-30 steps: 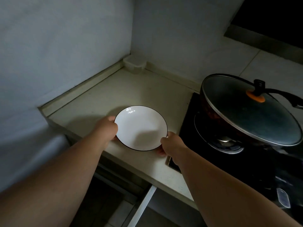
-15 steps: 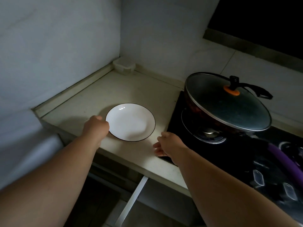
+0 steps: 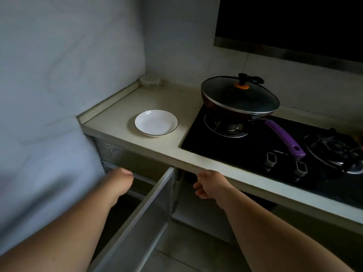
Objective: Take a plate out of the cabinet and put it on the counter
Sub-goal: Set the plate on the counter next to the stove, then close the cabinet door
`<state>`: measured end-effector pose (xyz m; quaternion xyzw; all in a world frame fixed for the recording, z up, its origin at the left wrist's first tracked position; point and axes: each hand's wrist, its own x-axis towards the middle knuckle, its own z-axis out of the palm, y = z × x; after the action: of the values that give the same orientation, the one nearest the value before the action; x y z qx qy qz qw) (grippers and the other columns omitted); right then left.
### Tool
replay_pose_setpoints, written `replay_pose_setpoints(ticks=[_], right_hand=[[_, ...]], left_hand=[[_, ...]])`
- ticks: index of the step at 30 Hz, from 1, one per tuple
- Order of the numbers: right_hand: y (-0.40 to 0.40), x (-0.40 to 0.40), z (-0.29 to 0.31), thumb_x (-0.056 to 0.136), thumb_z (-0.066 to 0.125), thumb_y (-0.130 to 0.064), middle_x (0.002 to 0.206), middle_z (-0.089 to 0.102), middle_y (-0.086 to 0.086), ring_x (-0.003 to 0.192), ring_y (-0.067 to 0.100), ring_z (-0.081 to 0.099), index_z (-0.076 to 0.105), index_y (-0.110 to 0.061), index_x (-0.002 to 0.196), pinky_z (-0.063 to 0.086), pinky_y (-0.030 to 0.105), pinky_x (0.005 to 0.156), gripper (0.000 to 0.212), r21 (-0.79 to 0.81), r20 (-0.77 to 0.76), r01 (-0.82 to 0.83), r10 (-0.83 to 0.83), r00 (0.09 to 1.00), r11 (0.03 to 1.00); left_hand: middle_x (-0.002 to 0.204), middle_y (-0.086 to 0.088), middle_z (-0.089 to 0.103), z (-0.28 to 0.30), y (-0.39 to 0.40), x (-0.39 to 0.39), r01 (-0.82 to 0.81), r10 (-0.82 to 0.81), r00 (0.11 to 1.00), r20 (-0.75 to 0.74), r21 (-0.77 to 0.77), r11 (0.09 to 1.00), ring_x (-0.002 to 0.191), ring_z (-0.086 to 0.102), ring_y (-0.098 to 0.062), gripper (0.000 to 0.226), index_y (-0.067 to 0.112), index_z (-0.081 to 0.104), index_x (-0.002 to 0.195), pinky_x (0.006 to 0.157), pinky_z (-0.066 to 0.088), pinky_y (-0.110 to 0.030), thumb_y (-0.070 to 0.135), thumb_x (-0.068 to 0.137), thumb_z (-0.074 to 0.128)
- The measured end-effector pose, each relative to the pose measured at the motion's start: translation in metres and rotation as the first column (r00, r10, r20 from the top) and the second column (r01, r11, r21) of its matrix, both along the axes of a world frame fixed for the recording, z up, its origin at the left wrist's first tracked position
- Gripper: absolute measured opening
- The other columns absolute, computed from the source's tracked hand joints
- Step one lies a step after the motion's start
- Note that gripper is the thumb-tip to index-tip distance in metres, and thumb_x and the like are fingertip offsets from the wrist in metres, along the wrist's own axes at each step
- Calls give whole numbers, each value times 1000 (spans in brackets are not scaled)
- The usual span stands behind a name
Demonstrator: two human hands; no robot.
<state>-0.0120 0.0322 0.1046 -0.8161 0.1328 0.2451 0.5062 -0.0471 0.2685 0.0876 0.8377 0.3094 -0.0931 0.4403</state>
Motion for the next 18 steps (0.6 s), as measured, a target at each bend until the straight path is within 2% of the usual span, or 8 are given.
replay_pose_setpoints(ticks=[2,5,7,9,10,13,16,18], right_hand=[[-9,-18,-2,102,37,-15,77,59,3,60,14,55,54,-8,123,48,20,54,28,28,26,52,-53,998,998],[-15,-25,-8,102,39,-15,78,59,3,61,14,56,54,-9,123,48,20,53,27,-4,31,87,-87,996,996],[-17,-34,-8,101,39,-14,77,58,4,59,14,55,54,-10,122,47,19,52,26,1,24,142,-142,990,990],[-16,-44,-10,101,40,-12,75,58,4,57,14,54,53,-9,123,46,19,49,26,5,2,189,-189,982,982],[-16,-49,-12,100,40,-11,75,58,4,56,14,54,53,-9,123,46,19,49,26,1,-5,206,-206,979,979],[-16,-63,-23,101,37,-10,74,58,3,56,14,53,52,-7,127,47,18,45,30,-13,-47,215,-215,976,977],[-14,-84,-28,104,28,-8,74,51,2,58,13,47,44,-6,133,42,11,34,34,65,-166,189,-176,970,980],[-16,-92,-33,103,31,-10,73,50,3,54,13,47,46,-6,132,40,11,32,32,48,-168,215,-204,964,976]], left_hand=[[117,-13,59,-2,0,-16,42,-41,999,-25,16,999,106,56,-28,36,8,56,128,94,47,-40,18,96,42],[106,-11,59,-10,-2,-26,106,-103,989,-106,23,994,93,56,-23,31,7,57,122,84,47,-36,18,97,43],[105,-13,59,-14,-4,-34,192,-183,963,-199,24,981,92,56,-23,23,9,58,110,85,48,-37,20,96,44],[95,-9,55,-15,-6,-42,297,-274,909,-315,27,955,85,54,-21,11,14,55,95,80,47,-34,22,95,47],[90,-6,52,-17,-9,-45,337,-309,879,-364,14,942,80,52,-19,12,14,55,97,75,46,-31,23,94,48],[86,-6,50,-32,-13,-49,432,-388,826,-410,17,902,72,50,-16,38,8,50,128,63,44,-26,25,94,48],[96,-10,56,-43,-12,-46,459,-400,797,-453,24,888,84,59,-21,40,9,50,128,61,47,-26,26,92,51],[101,-11,58,-49,-13,-44,452,-401,790,-463,0,892,90,63,-23,40,12,50,127,62,52,-27,24,90,54]])
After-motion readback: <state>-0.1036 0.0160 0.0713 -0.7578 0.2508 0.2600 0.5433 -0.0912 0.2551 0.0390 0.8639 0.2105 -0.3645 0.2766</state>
